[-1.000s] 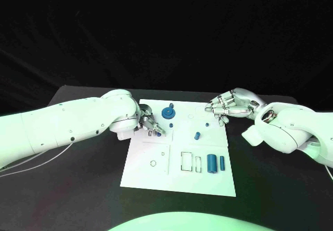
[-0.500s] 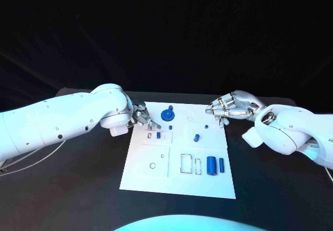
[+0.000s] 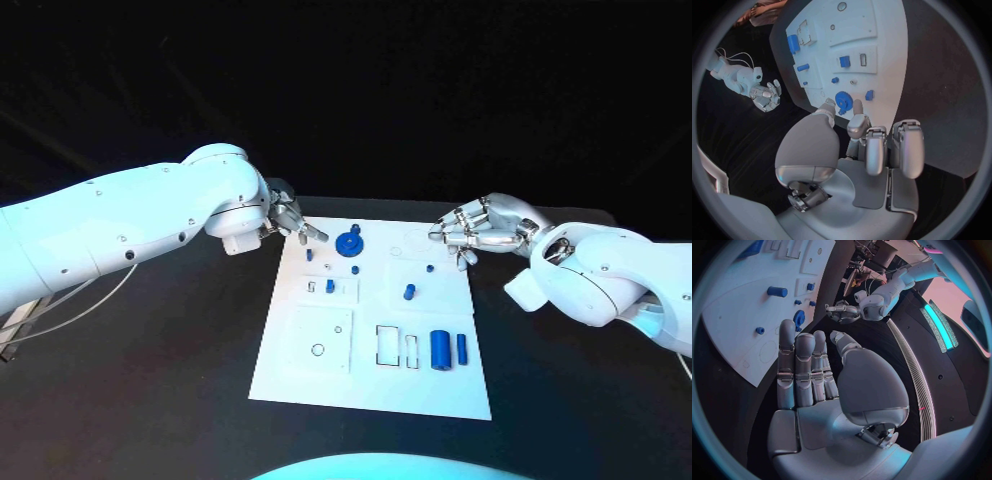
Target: Assemble the parts on the task board
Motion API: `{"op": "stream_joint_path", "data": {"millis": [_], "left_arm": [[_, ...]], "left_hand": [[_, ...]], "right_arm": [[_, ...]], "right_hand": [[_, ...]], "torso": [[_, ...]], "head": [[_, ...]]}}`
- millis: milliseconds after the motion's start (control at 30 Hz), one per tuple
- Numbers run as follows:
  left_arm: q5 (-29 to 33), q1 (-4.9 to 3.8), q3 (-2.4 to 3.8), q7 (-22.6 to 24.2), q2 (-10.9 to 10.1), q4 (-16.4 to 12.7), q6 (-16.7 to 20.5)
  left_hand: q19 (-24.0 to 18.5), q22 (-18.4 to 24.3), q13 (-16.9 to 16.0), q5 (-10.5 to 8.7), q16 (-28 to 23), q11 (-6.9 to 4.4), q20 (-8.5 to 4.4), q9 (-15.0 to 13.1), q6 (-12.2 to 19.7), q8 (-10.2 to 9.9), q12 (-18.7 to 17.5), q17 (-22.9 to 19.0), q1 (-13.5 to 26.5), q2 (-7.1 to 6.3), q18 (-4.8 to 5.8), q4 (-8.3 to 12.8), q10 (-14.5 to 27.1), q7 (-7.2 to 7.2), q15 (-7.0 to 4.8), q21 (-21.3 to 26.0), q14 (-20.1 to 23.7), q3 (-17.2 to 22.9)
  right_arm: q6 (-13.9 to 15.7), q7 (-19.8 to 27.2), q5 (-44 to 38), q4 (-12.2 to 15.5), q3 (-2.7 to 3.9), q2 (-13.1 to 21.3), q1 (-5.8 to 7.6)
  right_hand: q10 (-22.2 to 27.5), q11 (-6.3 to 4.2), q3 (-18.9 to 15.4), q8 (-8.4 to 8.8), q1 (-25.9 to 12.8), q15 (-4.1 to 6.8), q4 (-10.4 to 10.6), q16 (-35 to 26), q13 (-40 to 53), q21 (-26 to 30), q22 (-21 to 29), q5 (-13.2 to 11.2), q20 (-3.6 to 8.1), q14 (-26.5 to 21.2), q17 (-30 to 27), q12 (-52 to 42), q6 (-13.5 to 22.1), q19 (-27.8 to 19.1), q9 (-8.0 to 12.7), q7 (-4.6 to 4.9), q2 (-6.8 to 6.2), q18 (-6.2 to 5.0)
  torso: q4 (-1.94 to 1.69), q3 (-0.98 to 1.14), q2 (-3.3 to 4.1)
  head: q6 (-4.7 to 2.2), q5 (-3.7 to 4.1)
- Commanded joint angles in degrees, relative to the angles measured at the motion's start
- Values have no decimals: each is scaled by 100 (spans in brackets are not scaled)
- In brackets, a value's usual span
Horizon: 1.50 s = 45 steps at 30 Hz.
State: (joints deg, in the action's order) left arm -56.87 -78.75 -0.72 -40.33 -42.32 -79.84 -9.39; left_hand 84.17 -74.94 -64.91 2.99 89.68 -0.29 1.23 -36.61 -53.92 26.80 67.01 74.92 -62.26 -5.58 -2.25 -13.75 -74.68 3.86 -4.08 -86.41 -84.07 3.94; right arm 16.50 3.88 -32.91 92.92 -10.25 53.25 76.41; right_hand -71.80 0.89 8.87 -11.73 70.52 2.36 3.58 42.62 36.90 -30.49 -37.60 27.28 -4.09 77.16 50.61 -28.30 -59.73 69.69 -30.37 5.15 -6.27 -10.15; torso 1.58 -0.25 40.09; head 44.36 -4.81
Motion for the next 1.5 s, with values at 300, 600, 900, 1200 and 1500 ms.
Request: {"op": "stream_joint_path", "data": {"millis": [300, 600, 900, 1200, 1500], "left_arm": [[-626, -19, -102, 45, 319, 451, -295], [-734, 27, -163, 24, 496, 673, -335], [-691, 103, -196, 33, 617, 871, -355], [-649, 164, -211, 43, 697, 1014, -358], [-544, 178, -212, 54, 733, 1069, -347]], "left_hand": [[274, -782, 11, -22, 32, 21, 50, 51, 9, -55, -33, 1508, -134, 85, 67, -134, 47, 17, 49, 14, -593, -225], [274, -782, 4, -22, 32, 22, 53, 68, -5, -61, -21, 1508, -151, 108, 66, -216, 44, 16, 50, 15, -593, -321], [276, -786, 3, -21, 32, 20, 53, 83, -16, -65, -14, 1508, -240, 160, 67, -234, 44, 15, 49, 14, -593, -367], [277, -789, 0, -21, 32, 20, 52, 91, -22, -67, -8, 1508, -296, 193, 67, -234, 42, 14, 48, 13, -593, -392], [280, -798, -6, -21, 32, 18, 52, 106, -37, -69, 5, 1508, -411, 276, 69, -228, 36, 12, 47, 9, -593, -437]], "right_arm": [[-84, 37, -25, 19, 0, -11, -4], [-84, 38, -25, 38, 0, -7, -4], [-86, 41, -25, 58, 1, -9, -4], [-86, 42, -25, 77, 1, -10, -4], [-87, 42, -25, 87, 1, -14, -4]], "right_hand": [[40, -1, -8, -22, 25, -4, 28, -25, 6, -30, -5, -5, 13, -40, -5, -26, 33, -43, -6, 10, 51, -22], [40, -1, -8, -22, 25, -4, 28, -25, 6, -30, -5, -5, 13, -40, -5, -26, 33, -43, -6, 10, 51, -22], [40, -1, -8, -22, 25, -4, 28, -25, 6, -30, -5, -5, 13, -40, -5, -26, 33, -43, -6, 10, 51, -22], [46, 0, -4, -28, 32, -6, 28, -17, 16, -34, -12, -6, 11, -46, 8, -26, 40, -53, -20, 10, 56, -23], [46, 0, -4, -28, 32, -6, 28, -17, 16, -34, -12, -6, 11, -46, 8, -26, 40, -53, -20, 10, 56, -23]], "torso": [[0, -5, 3], [2, -5, 5], [4, -1, 4], [6, -5, 1], [1, 1, -3]], "head": [[-22, -13], [-9, -38], [12, -53], [22, -48], [40, -46]]}}
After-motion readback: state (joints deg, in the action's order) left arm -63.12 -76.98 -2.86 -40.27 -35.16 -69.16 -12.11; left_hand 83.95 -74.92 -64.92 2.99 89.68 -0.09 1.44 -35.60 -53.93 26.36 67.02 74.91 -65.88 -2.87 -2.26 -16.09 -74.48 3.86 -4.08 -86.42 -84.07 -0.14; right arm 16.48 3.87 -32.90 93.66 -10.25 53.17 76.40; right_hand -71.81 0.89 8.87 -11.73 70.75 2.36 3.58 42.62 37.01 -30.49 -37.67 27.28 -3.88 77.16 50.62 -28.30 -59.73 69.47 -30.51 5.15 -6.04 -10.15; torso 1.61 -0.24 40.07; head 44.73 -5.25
